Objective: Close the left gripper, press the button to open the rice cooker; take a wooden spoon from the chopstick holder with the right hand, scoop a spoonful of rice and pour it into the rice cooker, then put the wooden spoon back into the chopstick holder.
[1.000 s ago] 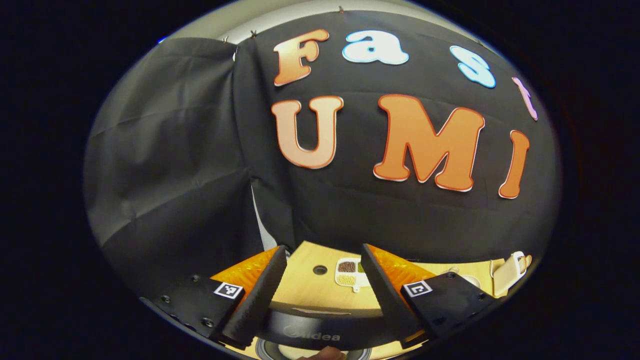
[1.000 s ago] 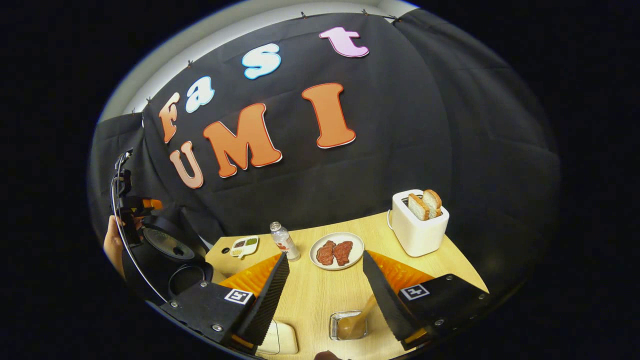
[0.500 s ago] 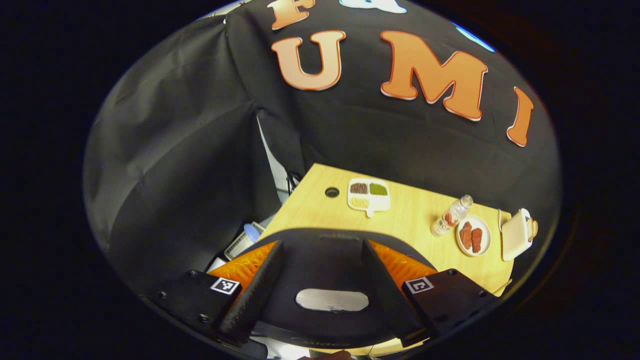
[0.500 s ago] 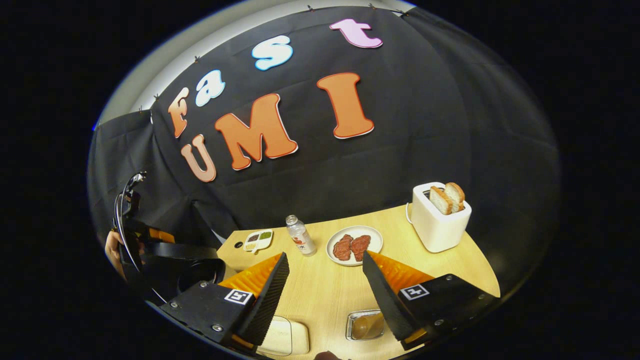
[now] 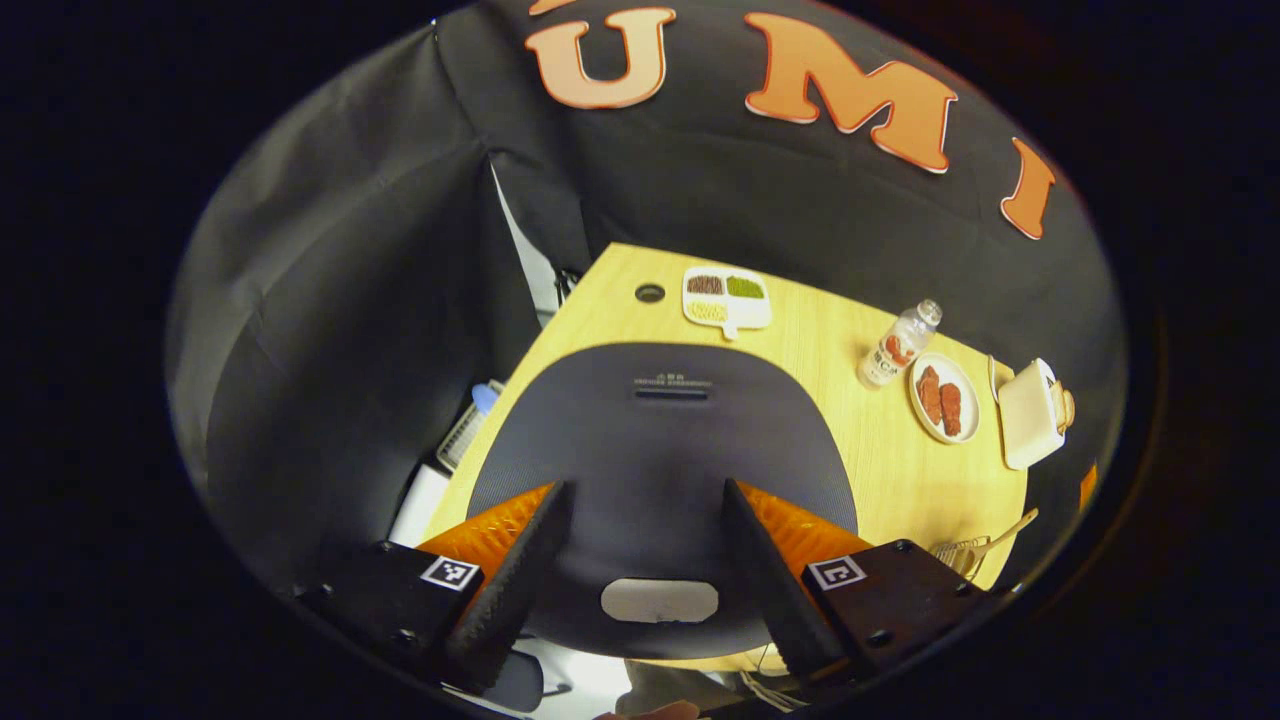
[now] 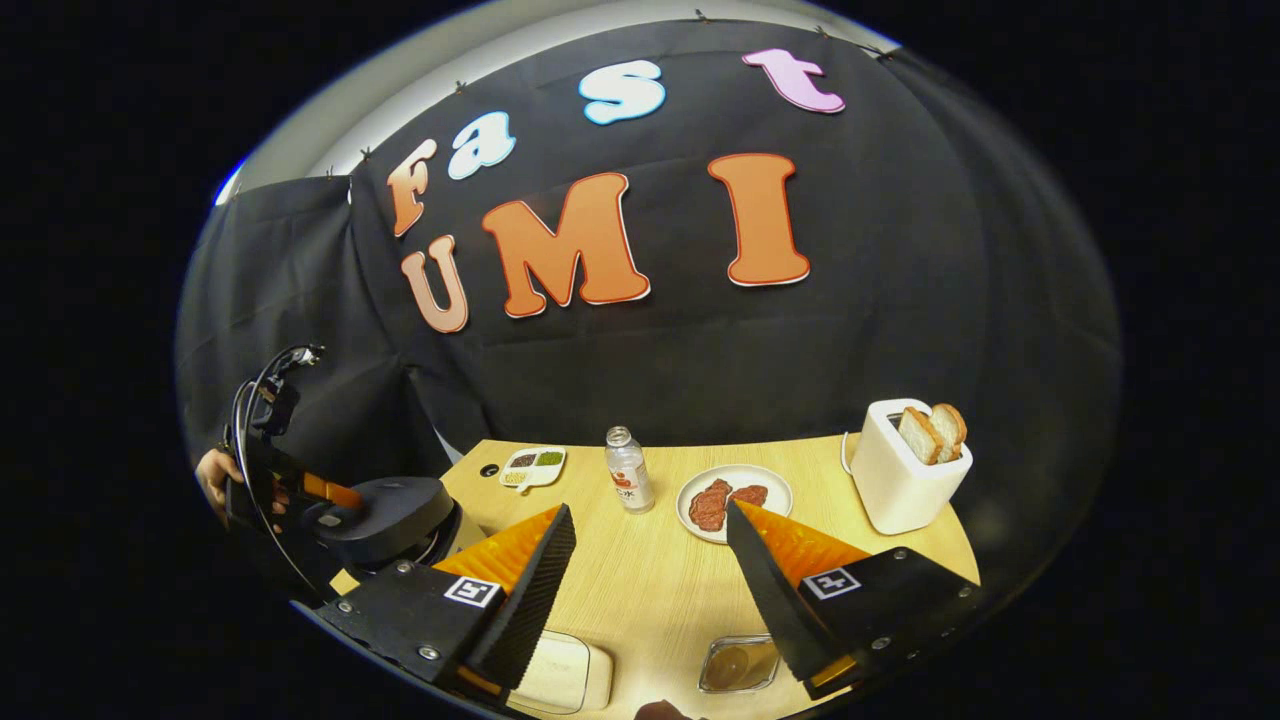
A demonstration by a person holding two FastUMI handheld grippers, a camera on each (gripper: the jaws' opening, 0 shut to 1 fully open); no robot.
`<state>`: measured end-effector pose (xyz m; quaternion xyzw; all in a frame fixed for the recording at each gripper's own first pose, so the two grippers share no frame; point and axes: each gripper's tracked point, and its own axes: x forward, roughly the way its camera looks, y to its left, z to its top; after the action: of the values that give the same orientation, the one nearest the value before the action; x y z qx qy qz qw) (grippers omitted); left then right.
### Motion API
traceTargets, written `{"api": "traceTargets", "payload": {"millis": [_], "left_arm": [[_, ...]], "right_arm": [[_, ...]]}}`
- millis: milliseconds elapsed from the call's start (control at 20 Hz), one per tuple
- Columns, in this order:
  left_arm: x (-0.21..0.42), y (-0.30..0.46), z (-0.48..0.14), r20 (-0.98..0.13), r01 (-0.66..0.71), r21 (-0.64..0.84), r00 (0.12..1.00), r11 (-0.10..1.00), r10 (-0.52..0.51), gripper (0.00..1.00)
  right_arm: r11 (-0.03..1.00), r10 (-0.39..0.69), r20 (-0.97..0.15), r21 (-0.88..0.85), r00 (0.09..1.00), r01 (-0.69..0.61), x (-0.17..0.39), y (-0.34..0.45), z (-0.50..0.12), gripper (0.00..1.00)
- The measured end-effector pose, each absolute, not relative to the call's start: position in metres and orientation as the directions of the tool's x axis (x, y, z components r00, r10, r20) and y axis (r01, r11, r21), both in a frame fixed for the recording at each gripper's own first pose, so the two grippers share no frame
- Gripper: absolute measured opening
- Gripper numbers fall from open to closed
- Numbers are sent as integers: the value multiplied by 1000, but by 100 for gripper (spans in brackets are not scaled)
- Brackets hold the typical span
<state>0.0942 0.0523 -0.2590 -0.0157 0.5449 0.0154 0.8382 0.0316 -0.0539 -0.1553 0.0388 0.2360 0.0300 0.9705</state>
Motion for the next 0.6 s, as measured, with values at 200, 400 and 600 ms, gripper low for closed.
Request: {"api": "traceTargets", "payload": {"millis": [200,400,600], "left_arm": [[85,48,-290,-945,-42,-22,328,999,-7,100],[87,44,-290,-930,-53,-24,367,998,-3,100],[83,46,-284,-874,-34,11,486,999,26,100]], "right_arm": [[997,74,-450,57,890,-54,25,-53,-156,94],[997,77,-448,48,891,-62,19,-47,-160,94],[994,108,-434,70,894,-86,19,-34,-156,95]]}}
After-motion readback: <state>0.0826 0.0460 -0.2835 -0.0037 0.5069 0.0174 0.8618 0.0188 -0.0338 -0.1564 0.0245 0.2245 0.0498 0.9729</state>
